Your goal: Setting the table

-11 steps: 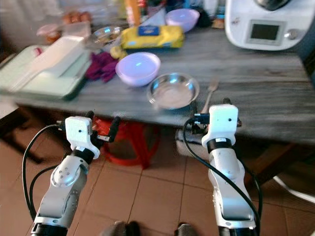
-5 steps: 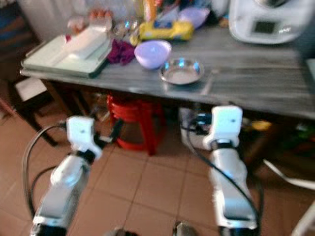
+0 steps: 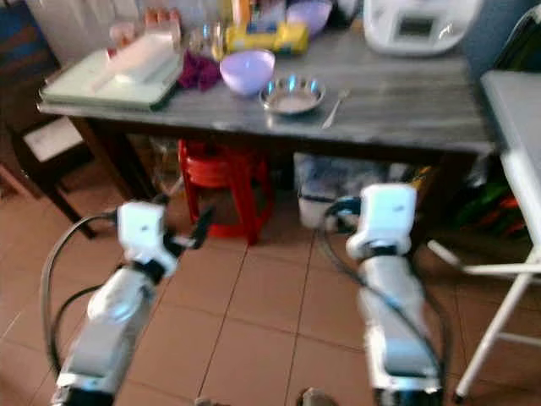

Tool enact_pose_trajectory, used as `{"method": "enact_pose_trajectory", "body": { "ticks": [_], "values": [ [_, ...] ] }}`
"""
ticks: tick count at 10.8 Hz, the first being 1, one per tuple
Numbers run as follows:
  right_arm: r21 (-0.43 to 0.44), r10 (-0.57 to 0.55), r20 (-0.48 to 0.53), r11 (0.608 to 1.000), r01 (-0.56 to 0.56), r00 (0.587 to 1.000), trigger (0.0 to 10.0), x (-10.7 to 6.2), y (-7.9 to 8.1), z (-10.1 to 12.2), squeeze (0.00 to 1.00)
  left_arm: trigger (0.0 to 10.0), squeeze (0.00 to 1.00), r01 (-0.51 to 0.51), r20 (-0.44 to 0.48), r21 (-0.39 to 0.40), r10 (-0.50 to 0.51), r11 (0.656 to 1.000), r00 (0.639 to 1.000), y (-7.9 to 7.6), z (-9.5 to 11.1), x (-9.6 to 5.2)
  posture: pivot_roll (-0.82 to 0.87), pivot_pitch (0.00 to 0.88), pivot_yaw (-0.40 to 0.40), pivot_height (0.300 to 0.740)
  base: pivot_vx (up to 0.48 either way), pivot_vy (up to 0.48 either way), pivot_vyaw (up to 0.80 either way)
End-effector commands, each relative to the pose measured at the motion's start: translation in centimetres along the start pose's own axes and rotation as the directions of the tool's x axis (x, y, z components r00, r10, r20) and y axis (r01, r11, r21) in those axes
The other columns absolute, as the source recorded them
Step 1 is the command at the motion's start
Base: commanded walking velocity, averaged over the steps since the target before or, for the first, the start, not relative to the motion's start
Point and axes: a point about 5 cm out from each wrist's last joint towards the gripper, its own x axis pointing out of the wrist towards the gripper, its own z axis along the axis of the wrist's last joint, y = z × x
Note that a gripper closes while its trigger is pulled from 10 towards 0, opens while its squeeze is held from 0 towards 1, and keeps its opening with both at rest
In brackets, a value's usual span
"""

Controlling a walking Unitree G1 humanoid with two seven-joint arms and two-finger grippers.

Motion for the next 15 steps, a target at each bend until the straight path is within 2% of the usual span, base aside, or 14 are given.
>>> {"method": "enact_pose_trajectory", "body": {
  "ticks": [1, 3, 10, 12, 15],
  "values": [
    [-0.003, 0.006, 0.016, 1.0, -0.006, 1.0, 10.0, 0.2, -0.06, 0.37, 0.0, 10.0, 0.0, 0.015, 0.012, -0.008, -0.015, 1.0, 1.0, 0.01, 0.06, -0.13, -0.11, 0.133, 0.093, 0.74, 0.0, 0.0, 0.0],
    [-0.004, 0.006, 0.018, 1.0, -0.006, 1.0, 10.0, 0.29, -0.05, 0.39, 0.0, 10.0, 0.0, 0.028, 0.021, -0.007, -0.028, 1.0, 0.999, -0.2, 0.18, -0.05, -0.11, 0.134, 0.095, 0.74, 0.0, 0.0, 0.0],
    [0.007, 0.003, 0.01, 1.0, -0.003, 1.0, 10.0, 0.43, 0.2, 0.29, 0.0, 10.0, 0.0, 0.058, 0.023, -0.019, -0.057, 0.998, 0.998, -0.46, 0.17, -0.1, -0.11, 0.141, 0.102, 0.74, 0.0, 0.0, -0.56],
    [0.006, 0.01, 0.015, 1.0, -0.01, 1.0, 10.0, 0.43, 0.32, 0.35, 0.0, 10.0, 0.0, 0.061, 0.018, -0.019, -0.061, 0.998, 0.998, -0.45, 0.1, -0.12, -0.11, 0.142, 0.101, 0.74, 0.0, -0.247, -0.8],
    [0.003, 0.015, 0.02, 1.0, -0.015, 1.0, 10.0, 0.45, 0.4, 0.41, 0.0, 10.0, 0.0, 0.064, 0.019, -0.025, -0.064, 0.998, 0.998, -0.47, 0.04, -0.06, -0.11, 0.143, 0.102, 0.74, 0.0, -0.435, 0.0]
  ]
}}
